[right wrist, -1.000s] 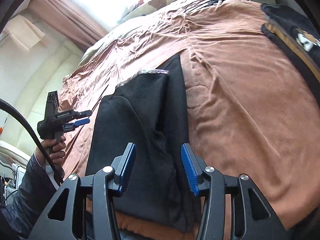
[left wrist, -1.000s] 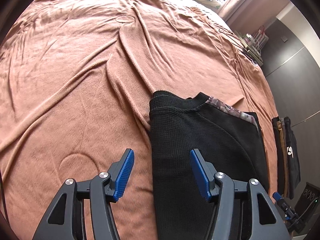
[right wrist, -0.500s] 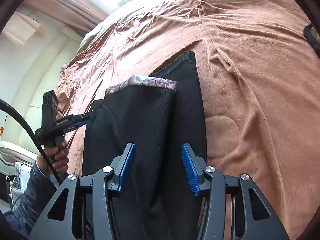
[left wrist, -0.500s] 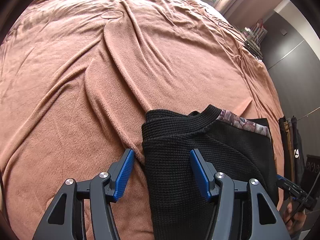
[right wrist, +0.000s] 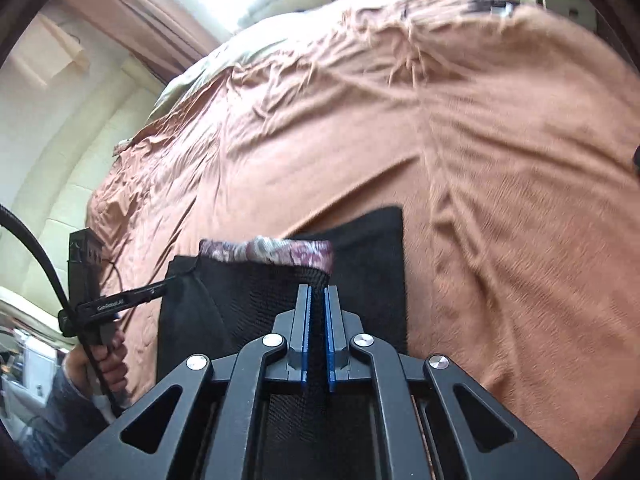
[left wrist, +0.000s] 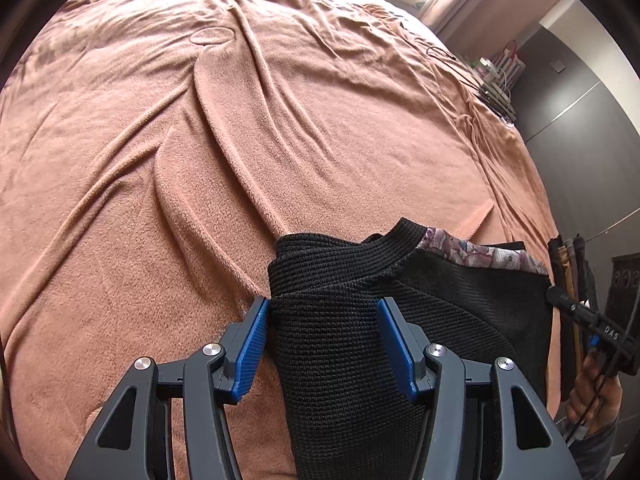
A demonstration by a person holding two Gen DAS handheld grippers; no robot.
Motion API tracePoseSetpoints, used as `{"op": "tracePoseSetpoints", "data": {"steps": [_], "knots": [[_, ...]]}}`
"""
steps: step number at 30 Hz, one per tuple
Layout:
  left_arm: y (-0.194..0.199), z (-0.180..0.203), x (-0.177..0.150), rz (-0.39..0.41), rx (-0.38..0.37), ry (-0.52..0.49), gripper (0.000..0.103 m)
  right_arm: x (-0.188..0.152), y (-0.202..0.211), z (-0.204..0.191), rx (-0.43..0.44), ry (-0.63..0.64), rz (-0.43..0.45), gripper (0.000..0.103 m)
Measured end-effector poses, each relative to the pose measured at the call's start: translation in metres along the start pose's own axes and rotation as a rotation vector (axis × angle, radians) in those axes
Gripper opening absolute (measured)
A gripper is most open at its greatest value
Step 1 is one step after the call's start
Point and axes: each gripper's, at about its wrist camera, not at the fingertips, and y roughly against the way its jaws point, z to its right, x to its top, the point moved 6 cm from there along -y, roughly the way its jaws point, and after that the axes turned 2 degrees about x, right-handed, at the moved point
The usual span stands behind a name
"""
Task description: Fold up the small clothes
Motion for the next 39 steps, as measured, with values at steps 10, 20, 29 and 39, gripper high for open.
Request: {"op": "tracePoseSetpoints", "data": {"steps": [10, 20, 29, 39], "knots": [[-0.003, -0.005, -0.001, 0.012, -0.019, 0.001, 0.009, -0.028, -0.003, 0.016, -0.044, -0.06, -0.065, 0.027], [0.0, -0.039, -0.003, 0.005, -0.08, 0.14, 0.008, -0.043, -0.01, 0.02, -0.027, -0.056, -0.128, 0.042], [0.016, -0.025, -0.024, -0.055, -0.073, 0.105, 0.044, -0.058, 0.02, 0.027, 0.012, -0.098, -0.09, 0.057], [0.041, -0.004, -0.08, -0.114, -0.079, 0.036, 0.046, -0.107, 0.072, 0.016, 0.01, -0.093, -0.087, 0.057]]}}
